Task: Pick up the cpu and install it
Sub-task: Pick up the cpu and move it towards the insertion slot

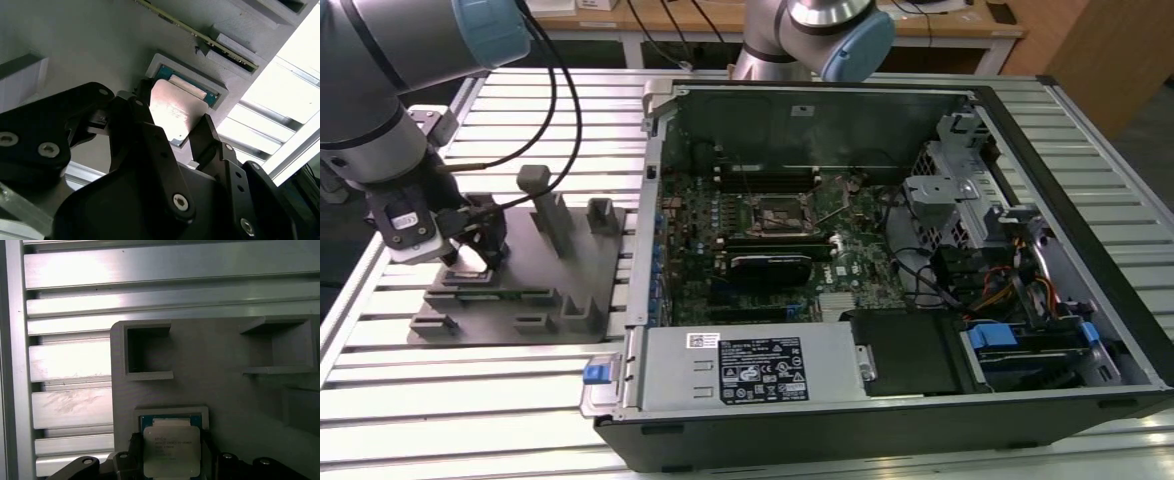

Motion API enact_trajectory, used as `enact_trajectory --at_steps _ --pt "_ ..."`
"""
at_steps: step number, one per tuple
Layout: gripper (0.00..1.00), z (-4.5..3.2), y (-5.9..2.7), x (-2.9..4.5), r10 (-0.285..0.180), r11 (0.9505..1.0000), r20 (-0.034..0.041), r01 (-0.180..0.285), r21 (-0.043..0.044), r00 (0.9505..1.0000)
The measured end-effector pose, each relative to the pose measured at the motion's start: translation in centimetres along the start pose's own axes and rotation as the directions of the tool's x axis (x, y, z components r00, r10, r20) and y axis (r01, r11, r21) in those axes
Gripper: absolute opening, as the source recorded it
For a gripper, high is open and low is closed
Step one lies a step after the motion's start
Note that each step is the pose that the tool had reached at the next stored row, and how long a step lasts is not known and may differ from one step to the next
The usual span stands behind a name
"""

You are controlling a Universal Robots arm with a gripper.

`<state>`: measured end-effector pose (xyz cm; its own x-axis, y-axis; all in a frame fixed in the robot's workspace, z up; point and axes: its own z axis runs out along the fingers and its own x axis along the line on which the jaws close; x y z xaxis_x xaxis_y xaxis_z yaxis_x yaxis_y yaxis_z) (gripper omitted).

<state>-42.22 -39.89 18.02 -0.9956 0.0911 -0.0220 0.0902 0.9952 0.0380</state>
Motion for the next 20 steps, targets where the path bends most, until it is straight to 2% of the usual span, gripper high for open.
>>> enact_trajectory --at_steps 5,9,14,20 --pt "0.55 -0.03 0.0 0.01 0.0 1.0 0.0 0.0 -0.0001 1.0" --pt "0.55 -0.58 0.03 -0.01 0.0 1.0 -0.0001 0.0 0.0 1.0" --pt "0.55 -1.63 0.07 -0.03 0.0 1.0 -0.0001 0.0 0.0 1.0" --pt "0.55 -3.45 0.14 -0.07 0.0 1.0 0.0 0.0 -0.0001 1.0"
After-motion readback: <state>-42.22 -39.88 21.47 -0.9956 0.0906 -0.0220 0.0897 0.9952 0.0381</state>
